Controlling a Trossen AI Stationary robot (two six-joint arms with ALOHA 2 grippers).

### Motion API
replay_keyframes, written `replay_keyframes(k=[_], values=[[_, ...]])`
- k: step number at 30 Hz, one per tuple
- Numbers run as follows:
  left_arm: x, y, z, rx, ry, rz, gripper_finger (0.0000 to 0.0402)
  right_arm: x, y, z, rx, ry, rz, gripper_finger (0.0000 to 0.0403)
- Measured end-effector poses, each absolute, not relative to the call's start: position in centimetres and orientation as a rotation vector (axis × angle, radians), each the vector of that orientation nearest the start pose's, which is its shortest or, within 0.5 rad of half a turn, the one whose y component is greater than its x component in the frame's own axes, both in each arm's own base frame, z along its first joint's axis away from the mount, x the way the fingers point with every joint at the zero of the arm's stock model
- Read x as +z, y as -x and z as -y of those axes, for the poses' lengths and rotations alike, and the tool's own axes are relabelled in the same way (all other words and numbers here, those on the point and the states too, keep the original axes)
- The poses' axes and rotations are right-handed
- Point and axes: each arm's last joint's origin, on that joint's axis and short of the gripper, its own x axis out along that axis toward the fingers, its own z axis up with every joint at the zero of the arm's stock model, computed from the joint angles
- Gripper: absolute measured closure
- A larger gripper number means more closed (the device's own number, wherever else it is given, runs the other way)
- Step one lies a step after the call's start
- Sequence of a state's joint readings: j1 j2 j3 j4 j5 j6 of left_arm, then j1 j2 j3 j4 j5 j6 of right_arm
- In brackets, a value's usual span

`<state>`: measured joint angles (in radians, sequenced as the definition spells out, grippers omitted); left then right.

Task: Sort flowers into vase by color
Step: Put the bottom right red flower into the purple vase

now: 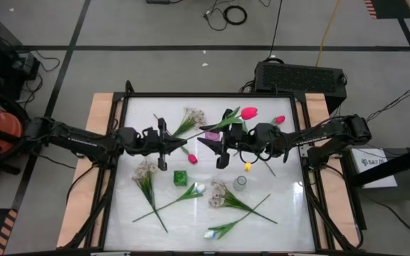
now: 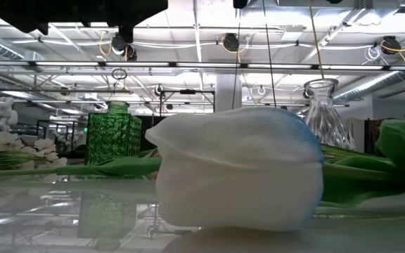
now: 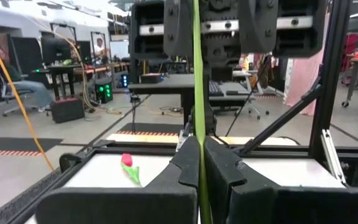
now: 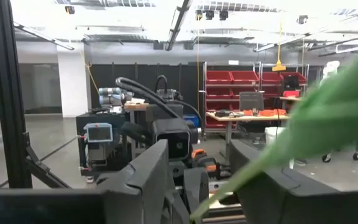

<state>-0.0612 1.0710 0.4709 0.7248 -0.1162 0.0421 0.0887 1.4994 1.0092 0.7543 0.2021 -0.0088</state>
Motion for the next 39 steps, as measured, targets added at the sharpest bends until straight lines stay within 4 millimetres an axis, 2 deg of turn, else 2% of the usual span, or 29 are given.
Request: replay_keyframes(k=[9, 16, 20, 24, 31, 35, 39], values=[[26.2, -22.2, 1.0, 0.059, -0.047, 0.139, 0.0394, 32.7, -33.8, -2.6, -0.11, -0.025, 0.23, 0.0303], [26.2, -22.2, 1.0, 0.059, -0.048, 0.132, 0.0393, 32.7, -33.8, -2.6, -0.112, -0.018, 0.228, 0.0389], [26.0, -22.2, 1.0, 0.078, -0.049, 0.117, 0.0387, 32.6, -33.8, -2.6, -0.115, -0.019, 0.215, 0.0393], [25.8, -22.2, 0.9, 0.084, -0.028, 0.101, 0.0354, 32.4, -33.8, -2.6, -0.113, -0.017, 0.194, 0.0399], [25.6, -22.3, 0.9, 0.109, 0.003, 0.078, 0.026, 32.6, -33.4, -2.5, -0.108, -0.049, 0.157, 0.0401], [25.4, -22.3, 0.9, 0.108, 0.027, 0.057, 0.0218, 33.2, -32.3, -2.4, -0.115, -0.06, 0.105, 0.0401], [25.3, -22.3, 0.9, 0.108, 0.045, 0.048, 0.0193, 34.1, -31.2, -2.4, -0.112, -0.068, 0.095, 0.0402]])
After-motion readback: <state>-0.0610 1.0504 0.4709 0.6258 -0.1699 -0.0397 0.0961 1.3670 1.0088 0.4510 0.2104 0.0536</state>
